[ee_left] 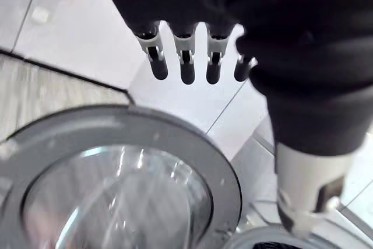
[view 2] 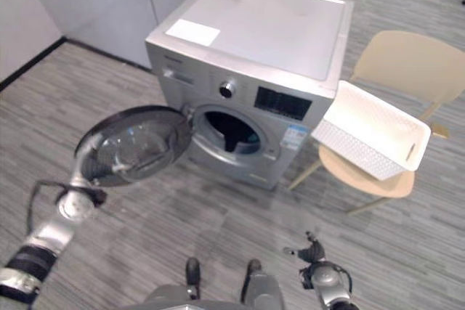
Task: Grab the laundry basket,head to the washer,open it,put in the laundry and shut it.
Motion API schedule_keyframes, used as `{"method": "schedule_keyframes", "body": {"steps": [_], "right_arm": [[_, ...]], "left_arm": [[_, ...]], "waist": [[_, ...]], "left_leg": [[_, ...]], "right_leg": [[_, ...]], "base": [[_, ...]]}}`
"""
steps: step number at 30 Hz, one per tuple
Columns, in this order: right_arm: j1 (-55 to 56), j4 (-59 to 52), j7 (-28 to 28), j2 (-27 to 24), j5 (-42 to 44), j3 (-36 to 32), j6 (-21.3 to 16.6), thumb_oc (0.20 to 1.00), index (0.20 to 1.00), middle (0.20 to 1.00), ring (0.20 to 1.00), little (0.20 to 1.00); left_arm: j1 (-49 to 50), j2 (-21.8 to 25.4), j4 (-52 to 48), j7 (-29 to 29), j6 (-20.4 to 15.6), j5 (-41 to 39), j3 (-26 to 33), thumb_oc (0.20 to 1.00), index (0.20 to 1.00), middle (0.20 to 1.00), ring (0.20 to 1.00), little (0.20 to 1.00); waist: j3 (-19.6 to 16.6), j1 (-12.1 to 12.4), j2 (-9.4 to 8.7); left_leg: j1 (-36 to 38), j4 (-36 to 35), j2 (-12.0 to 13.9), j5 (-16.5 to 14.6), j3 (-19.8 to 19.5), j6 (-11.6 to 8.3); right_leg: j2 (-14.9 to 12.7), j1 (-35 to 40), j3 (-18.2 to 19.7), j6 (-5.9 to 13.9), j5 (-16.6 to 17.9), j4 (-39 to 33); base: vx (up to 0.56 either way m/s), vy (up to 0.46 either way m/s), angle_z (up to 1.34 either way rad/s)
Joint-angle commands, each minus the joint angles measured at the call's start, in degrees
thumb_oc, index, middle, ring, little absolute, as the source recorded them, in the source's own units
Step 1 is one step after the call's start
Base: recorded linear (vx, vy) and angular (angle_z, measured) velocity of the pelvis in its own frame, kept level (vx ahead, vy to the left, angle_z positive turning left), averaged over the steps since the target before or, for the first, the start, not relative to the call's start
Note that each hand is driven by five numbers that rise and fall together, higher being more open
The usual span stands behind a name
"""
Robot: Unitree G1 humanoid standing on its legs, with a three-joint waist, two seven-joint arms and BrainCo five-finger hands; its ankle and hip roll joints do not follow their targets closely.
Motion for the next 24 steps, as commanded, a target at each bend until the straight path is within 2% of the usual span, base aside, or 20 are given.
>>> {"method": "schedule_keyframes", "body": {"steps": [1,2,3,6,8,11,16,20,24], "right_arm": [[1.1,-2.5,0.61,-2.08,-0.74,1.77,-0.91,1.0,1.0,1.0,1.0,1.0],[1.05,-2.64,0.89,-2.26,-0.77,2.1,-0.91,1.0,1.0,1.0,1.0,1.0],[0.56,-2.73,1.2,-3.14,-0.91,3.08,-0.83,1.0,1.0,1.0,1.0,1.0],[0.3,-2.58,1.35,-3.3,-0.87,3.36,-0.8,1.0,1.0,1.0,1.0,1.0],[-1.62,-1.97,1.47,-4.12,-0.49,5.35,-1.06,1.0,1.0,1.0,1.0,1.0],[-2.43,-3.27,1.51,-4.45,0.59,6.65,-1.47,1.0,1.0,1.0,1.0,1.0],[-4.01,-5.44,1.05,-4.4,1.63,7.87,-2.01,1.0,1.0,1.0,1.0,1.0],[-5.48,-6.74,1.12,-4.72,1.85,9.06,-2.39,1.0,1.0,1.0,1.0,1.0],[-5.45,-6.68,0.65,-4.39,1.34,9.18,-2.32,1.0,1.0,1.0,1.0,1.0]], "left_arm": [[-8.03,3.21,4.46,3.61,0.13,4.93,2.32,1.0,1.0,1.0,1.0,1.0],[-10.11,4.81,7.31,3.72,0.48,5.24,1.66,1.0,1.0,1.0,1.0,1.0],[-15.03,8.0,14.36,3.22,1.2,5.04,-0.42,1.0,1.0,1.0,1.0,1.0],[-17.25,8.96,17.0,2.65,1.14,4.65,-1.75,1.0,1.0,1.0,1.0,1.0],[-26.79,12.3,27.7,0.68,1.17,4.15,-7.8,1.0,1.0,1.0,1.0,1.0],[-32.19,13.15,32.32,0.66,1.13,1.87,-9.42,1.0,1.0,1.0,1.0,1.0],[-35.16,13.97,38.0,0.63,1.25,-0.38,-9.69,1.0,1.0,1.0,1.0,1.0],[-33.51,13.52,41.32,-0.93,1.37,-0.58,-8.97,1.0,1.0,1.0,1.0,1.0],[-28.29,8.44,40.56,-0.72,1.64,-0.96,-6.07,1.0,1.0,1.0,1.0,1.0]], "waist": [[-1.66,-1.24,-1.97],[-1.55,-1.41,-2.05],[-1.11,-2.04,-2.07],[-1.0,-2.12,-2.17],[0.63,-3.15,-2.69],[2.39,-3.76,-3.39],[3.76,-4.11,-4.4],[4.35,-3.91,-5.58],[4.64,-3.23,-6.09]], "left_leg": [[-2.52,4.44,-2.26,-6.34,-0.79,-1.1],[-2.74,4.46,-2.29,-6.35,-0.58,-0.97],[-3.36,4.25,-2.25,-6.07,-0.05,-0.82],[-3.77,4.1,-2.25,-5.91,0.21,-0.76],[-6.76,3.56,-2.01,-4.85,1.06,-0.72],[-9.5,2.99,-1.75,-3.61,1.37,-0.96],[-12.65,1.82,-0.64,-2.06,2.08,-1.38],[-14.07,1.47,0.31,-1.46,2.95,-1.67],[-13.95,1.29,0.77,-1.7,3.37,-2.0]], "right_leg": [[-2.72,4.47,0.17,5.61,1.26,-5.98],[-2.75,4.06,0.41,5.79,1.61,-5.99],[-2.73,3.17,0.98,6.19,2.28,-6.07],[-2.74,2.61,1.22,6.33,2.63,-6.11],[-2.77,-0.53,2.06,6.92,4.0,-6.41],[-2.83,-3.26,2.25,7.1,5.35,-6.77],[-2.71,-6.36,2.41,7.52,6.81,-7.32],[-2.49,-7.21,2.53,7.68,7.93,-8.49],[-2.46,-6.69,2.28,7.63,7.83,-9.13]], "base": [[0.04,0.071,-0.21],[0.03,0.095,-0.14],[0.01,0.088,-0.11],[-0.01,0.047,-0.18],[-0.05,0.093,-0.15],[-0.06,0.06,-0.12],[-0.02,0.011,-0.08],[0.0,-0.002,-0.14],[0.0,-0.012,-0.07]]}}
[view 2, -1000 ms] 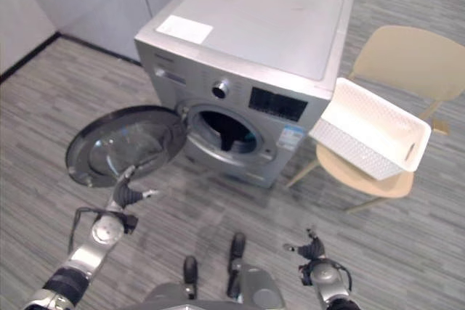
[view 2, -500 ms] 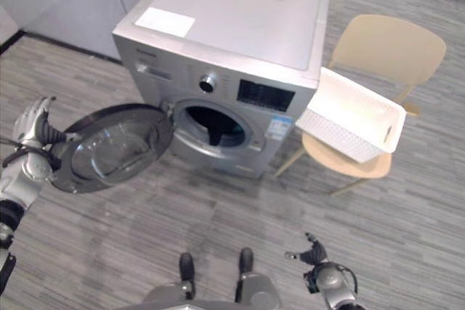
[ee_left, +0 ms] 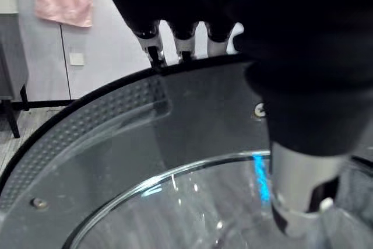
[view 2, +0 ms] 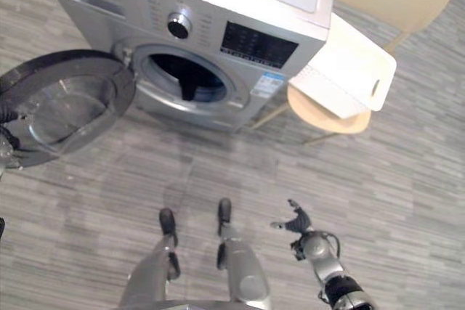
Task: Grab the laundry basket,head to the washer,open it,put in the laundry and shut it.
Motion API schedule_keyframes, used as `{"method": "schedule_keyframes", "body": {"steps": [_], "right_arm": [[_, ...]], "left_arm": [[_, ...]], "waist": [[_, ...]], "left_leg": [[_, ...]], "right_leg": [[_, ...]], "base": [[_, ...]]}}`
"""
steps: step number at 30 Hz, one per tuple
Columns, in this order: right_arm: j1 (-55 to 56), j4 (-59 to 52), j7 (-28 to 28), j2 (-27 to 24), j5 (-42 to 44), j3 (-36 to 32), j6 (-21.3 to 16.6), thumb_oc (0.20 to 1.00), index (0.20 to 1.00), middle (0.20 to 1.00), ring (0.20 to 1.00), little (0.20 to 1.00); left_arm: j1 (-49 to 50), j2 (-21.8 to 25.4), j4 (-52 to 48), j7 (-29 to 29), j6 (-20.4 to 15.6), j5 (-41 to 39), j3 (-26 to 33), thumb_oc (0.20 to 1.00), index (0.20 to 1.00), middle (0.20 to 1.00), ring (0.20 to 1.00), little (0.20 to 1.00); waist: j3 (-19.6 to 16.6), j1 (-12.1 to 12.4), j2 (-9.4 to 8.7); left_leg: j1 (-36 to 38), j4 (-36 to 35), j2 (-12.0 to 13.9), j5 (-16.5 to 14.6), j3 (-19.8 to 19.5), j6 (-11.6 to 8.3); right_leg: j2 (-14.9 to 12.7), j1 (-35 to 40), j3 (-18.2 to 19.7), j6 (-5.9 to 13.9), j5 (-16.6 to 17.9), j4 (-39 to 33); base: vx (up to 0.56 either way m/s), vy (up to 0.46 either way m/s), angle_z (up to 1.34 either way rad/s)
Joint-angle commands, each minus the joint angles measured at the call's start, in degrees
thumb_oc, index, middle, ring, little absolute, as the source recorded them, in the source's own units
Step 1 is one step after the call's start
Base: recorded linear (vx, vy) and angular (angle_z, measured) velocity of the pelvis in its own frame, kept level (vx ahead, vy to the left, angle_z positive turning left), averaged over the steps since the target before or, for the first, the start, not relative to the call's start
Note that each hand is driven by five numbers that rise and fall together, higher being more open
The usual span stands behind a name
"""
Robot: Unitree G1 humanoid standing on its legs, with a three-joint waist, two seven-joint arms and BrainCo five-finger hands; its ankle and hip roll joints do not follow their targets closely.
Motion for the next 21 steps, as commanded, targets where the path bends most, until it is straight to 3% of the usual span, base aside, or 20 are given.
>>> {"method": "schedule_keyframes", "body": {"steps": [1,3,5,6,7,8,9,11,15,18,21], "right_arm": [[0.61,0.89,-1.14,-1.14,1.18,0.59,-0.87,1.0,1.0,1.0,1.0,1.0],[0.89,0.94,-1.55,-0.77,0.63,0.18,-0.67,1.0,1.0,1.0,1.0,1.0],[1.66,0.53,-2.37,0.26,-0.99,-1.04,0.24,1.0,1.0,1.0,1.0,1.0],[1.69,0.51,-2.37,0.23,-0.99,-1.01,0.24,1.0,1.0,1.0,1.0,1.0],[2.21,-0.23,-2.36,0.67,-1.39,-1.86,0.64,1.0,1.0,1.0,1.0,1.0],[3.06,-2.89,-2.42,1.5,-1.28,-3.66,1.17,1.0,1.0,1.0,1.0,1.0],[3.09,-2.91,-2.42,1.49,-1.28,-3.65,1.18,1.0,1.0,1.0,1.0,1.0],[3.62,-4.99,-2.46,2.5,-1.81,-5.03,1.76,1.0,1.0,1.0,1.0,1.0],[4.14,-7.36,-2.69,2.78,-1.87,-4.94,1.72,1.0,1.0,1.0,1.0,1.0],[4.19,-8.52,-2.86,2.36,-2.0,-3.88,1.59,1.0,1.0,1.0,1.0,1.0],[4.39,-9.26,-2.43,0.11,-3.07,-1.78,1.45,1.0,1.0,1.0,1.0,1.0]], "left_arm": [[2.59,-3.22,0.5,-1.25,-0.19,-1.08,-0.34,1.0,1.0,1.0,1.0,1.0],[6.98,-8.16,-2.48,-0.09,-0.4,-2.79,2.2,1.0,1.0,1.0,1.0,1.0],[16.99,-17.95,-13.93,1.48,-1.21,-6.89,5.98,1.0,1.0,1.0,1.0,1.0],[17.08,-17.96,-14.0,1.48,-1.18,-6.88,6.04,1.0,1.0,1.0,1.0,1.0],[20.9,-21.56,-19.76,1.15,-1.47,-8.75,6.73,1.0,1.0,1.0,1.0,1.0],[28.47,-28.98,-30.01,-0.66,-2.45,-13.76,6.86,1.0,1.0,1.0,1.0,1.0],[28.52,-28.99,-30.05,-0.67,-2.43,-13.76,6.87,1.0,1.0,1.0,1.0,1.0],[32.6,-33.6,-38.83,-4.76,-3.04,-15.16,3.56,1.0,1.0,1.0,1.0,1.0],[30.65,-35.25,-43.64,-5.48,-3.27,-15.31,0.26,1.0,1.0,1.0,1.0,1.0],[23.39,-35.39,-41.19,-2.95,-3.17,-13.75,-1.75,1.0,1.0,1.0,1.0,1.0],[9.05,-30.46,-27.65,1.91,-1.69,-11.96,-2.82,1.0,1.0,1.0,1.0,1.0]], "waist": [[-2.07,1.77,2.04],[-1.98,2.43,2.08],[-1.8,3.49,2.6],[-1.83,3.45,2.63],[-1.73,3.77,2.87],[-1.36,4.33,3.29],[-1.38,4.32,3.3],[-0.91,4.47,3.93],[-0.59,3.96,4.19],[-0.62,2.61,4.35],[-1.3,-0.67,4.54]], "left_leg": [[-0.36,-0.8,0.53,-2.41,-2.75,-1.73],[0.46,-0.86,0.27,-2.92,-2.81,-1.64],[1.56,-0.76,-0.42,-3.67,-2.94,-1.34],[1.57,-0.77,-0.42,-3.67,-2.94,-1.34],[1.93,-0.75,-0.65,-3.89,-2.94,-1.22],[2.45,-0.44,-1.18,-4.19,-3.03,-0.98],[2.46,-0.44,-1.17,-4.19,-3.04,-0.98],[2.83,-0.16,-1.6,-4.28,-3.1,-0.72],[3.05,-0.05,-1.67,-4.31,-2.64,-0.65],[2.98,-0.36,-1.47,-4.06,-1.18,-0.67],[3.21,-1.17,-1.16,-3.78,1.82,-0.69]], "right_leg": [[-4.03,2.2,-1.73,7.31,-3.78,4.73],[-4.26,2.78,-2.08,7.07,-4.17,4.75],[-4.55,3.62,-2.56,6.72,-4.91,5.15],[-4.55,3.63,-2.57,6.72,-4.91,5.15],[-4.64,3.92,-2.71,6.57,-5.29,5.27],[-4.8,4.37,-2.93,6.28,-5.87,5.62],[-4.8,4.38,-2.94,6.28,-5.87,5.62],[-4.95,4.54,-3.19,5.94,-6.53,6.21],[-4.99,4.48,-2.97,5.9,-6.66,6.17],[-4.93,3.35,-1.7,6.03,-6.24,5.92],[-4.0,1.08,1.82,6.21,-5.32,5.11]], "base": [[0.0,0.0,0.0],[0.01,-0.013,-0.02],[0.02,-0.023,-0.06],[0.0,0.0,0.0],[0.0,0.0,0.0],[0.01,-0.027,0.09],[0.0,-0.035,0.07],[-0.01,-0.052,0.2],[-0.02,-0.047,0.09],[-0.04,0.01,-0.29],[-0.02,0.061,-0.58]]}}
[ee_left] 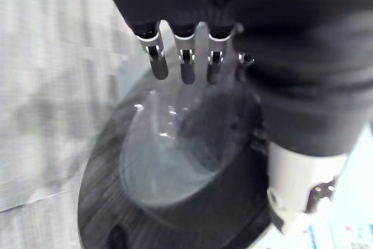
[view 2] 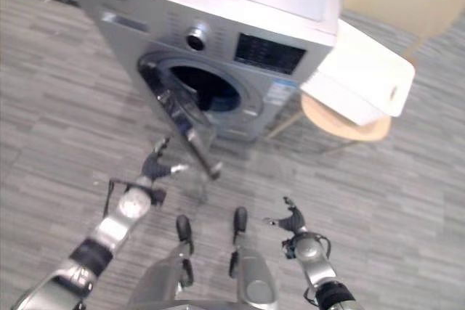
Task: Grab the laundry basket,head to the washer,open it,put in the laundry and shut it.
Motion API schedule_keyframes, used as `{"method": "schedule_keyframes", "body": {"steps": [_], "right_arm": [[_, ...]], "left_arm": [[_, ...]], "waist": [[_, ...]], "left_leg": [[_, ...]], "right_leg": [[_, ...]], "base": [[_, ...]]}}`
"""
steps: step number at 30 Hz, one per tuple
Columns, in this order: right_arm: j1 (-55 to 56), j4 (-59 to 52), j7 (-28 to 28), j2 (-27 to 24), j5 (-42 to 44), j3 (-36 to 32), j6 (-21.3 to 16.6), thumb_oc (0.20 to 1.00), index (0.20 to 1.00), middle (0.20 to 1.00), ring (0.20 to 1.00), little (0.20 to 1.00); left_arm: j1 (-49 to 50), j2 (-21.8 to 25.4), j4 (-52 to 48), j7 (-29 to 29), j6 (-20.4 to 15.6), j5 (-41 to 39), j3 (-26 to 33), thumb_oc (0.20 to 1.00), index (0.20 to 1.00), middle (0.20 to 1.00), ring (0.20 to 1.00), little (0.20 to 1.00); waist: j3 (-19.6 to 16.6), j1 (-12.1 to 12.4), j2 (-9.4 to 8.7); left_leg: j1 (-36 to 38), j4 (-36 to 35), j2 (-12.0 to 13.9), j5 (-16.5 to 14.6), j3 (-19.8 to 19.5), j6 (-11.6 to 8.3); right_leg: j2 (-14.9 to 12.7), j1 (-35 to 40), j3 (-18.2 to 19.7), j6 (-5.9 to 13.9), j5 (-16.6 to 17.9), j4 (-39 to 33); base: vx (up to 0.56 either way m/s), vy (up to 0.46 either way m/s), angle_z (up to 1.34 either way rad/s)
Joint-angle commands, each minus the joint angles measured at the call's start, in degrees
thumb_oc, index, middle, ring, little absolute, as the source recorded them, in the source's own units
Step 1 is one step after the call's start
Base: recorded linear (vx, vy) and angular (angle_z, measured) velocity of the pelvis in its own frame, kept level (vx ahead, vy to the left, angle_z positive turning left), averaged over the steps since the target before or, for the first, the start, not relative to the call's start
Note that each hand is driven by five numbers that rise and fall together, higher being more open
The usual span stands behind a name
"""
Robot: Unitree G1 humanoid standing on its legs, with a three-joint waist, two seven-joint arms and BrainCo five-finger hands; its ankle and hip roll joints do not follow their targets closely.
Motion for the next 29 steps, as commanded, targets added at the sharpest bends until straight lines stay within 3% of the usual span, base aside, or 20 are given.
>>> {"method": "schedule_keyframes", "body": {"steps": [1,4,8,15,16,20,21,25,29], "right_arm": [[0.66,-1.93,-0.39,-4.06,-2.63,1.6,-0.69,1.0,1.0,1.0,1.0,1.0],[-0.1,-1.37,-0.18,-7.04,-1.99,3.05,-1.3,1.0,1.0,1.0,1.0,1.0],[0.93,-1.61,0.2,-8.17,-0.92,2.78,-2.03,1.0,1.0,1.0,1.0,1.0],[2.81,1.64,0.13,-6.89,0.04,0.97,-2.3,1.0,1.0,1.0,1.0,1.0],[2.66,2.9,-0.05,-6.15,-0.03,-0.05,-1.95,1.0,1.0,1.0,1.0,1.0],[1.48,4.28,-0.05,-5.45,-0.44,-1.62,-1.28,1.0,1.0,1.0,1.0,1.0],[1.13,3.78,0.05,-5.24,-0.85,-2.87,-0.67,1.0,1.0,1.0,1.0,1.0],[1.41,1.73,0.7,-5.07,-2.21,-5.01,-0.29,1.0,1.0,1.0,1.0,1.0],[2.13,2.13,1.09,-4.41,-2.25,-5.91,0.31,1.0,1.0,1.0,1.0,1.0]], "left_arm": [[-12.46,2.17,12.02,5.24,-1.68,3.04,2.02,1.0,1.0,1.0,1.0,1.0],[-26.2,11.94,30.4,6.21,-0.15,5.61,0.39,1.0,1.0,1.0,1.0,1.0],[-27.58,15.17,34.34,6.1,-0.38,5.02,2.13,1.0,1.0,1.0,1.0,1.0],[-14.46,11.12,25.57,5.72,-1.61,4.48,5.83,1.0,1.0,1.0,1.0,1.0],[-5.71,8.3,19.67,4.85,-2.13,4.71,7.46,1.0,1.0,1.0,1.0,1.0],[5.7,5.11,13.17,2.69,-2.19,5.67,9.07,1.0,1.0,1.0,1.0,1.0],[13.83,3.23,9.67,0.88,-1.84,4.95,11.16,1.0,1.0,1.0,1.0,1.0],[26.18,0.69,8.61,-2.29,-1.03,6.49,14.77,1.0,1.0,1.0,1.0,1.0],[31.33,-2.06,10.6,-4.25,-0.17,4.77,16.92,1.0,1.0,1.0,1.0,1.0]], "waist": [[-1.19,-2.07,1.37],[-1.49,-5.0,1.34],[-1.62,-5.62,1.38],[-3.12,-4.03,2.91],[-3.72,-2.84,3.47],[-4.89,-1.38,4.08],[-5.43,-0.12,4.43],[-7.27,2.49,4.84],[-8.94,3.88,5.01]], "left_leg": [[-2.14,2.29,0.65,-4.37,-2.75,-1.36],[-3.02,1.97,1.2,-3.4,-0.62,-1.61],[-3.12,0.99,1.52,-2.59,-0.06,-1.92],[-1.02,0.03,1.27,-2.58,-2.2,-2.39],[0.39,-0.13,1.06,-2.74,-2.91,-2.39],[2.1,-0.36,0.8,-2.81,-3.77,-2.45],[3.43,-0.36,0.81,-2.74,-4.51,-2.53],[5.88,-0.45,0.73,-2.89,-6.23,-2.59],[7.32,-0.46,0.73,-2.91,-7.53,-2.69]], "right_leg": [[-1.94,-0.76,1.07,4.46,-5.64,6.49],[-1.02,-3.42,3.94,4.76,-4.34,5.74],[-0.75,-4.11,4.76,4.79,-3.9,5.1],[-0.56,-1.21,2.89,4.02,-5.1,4.41],[-0.32,1.01,2.05,3.72,-5.73,4.03],[-0.09,3.84,0.96,3.39,-6.45,3.41],[0.04,5.83,0.08,3.06,-7.09,3.32],[0.29,9.75,-1.81,2.67,-8.34,2.88],[0.38,12.27,-3.27,2.43,-9.06,2.46]], "base": [[-0.01,0.043,-0.54],[0.01,0.037,-0.79],[0.0,-0.028,-0.53],[0.02,-0.06,0.06],[0.04,-0.066,0.35],[0.04,-0.069,0.32],[0.01,-0.072,0.24],[0.01,-0.075,0.35],[0.0,-0.05,0.3]]}}
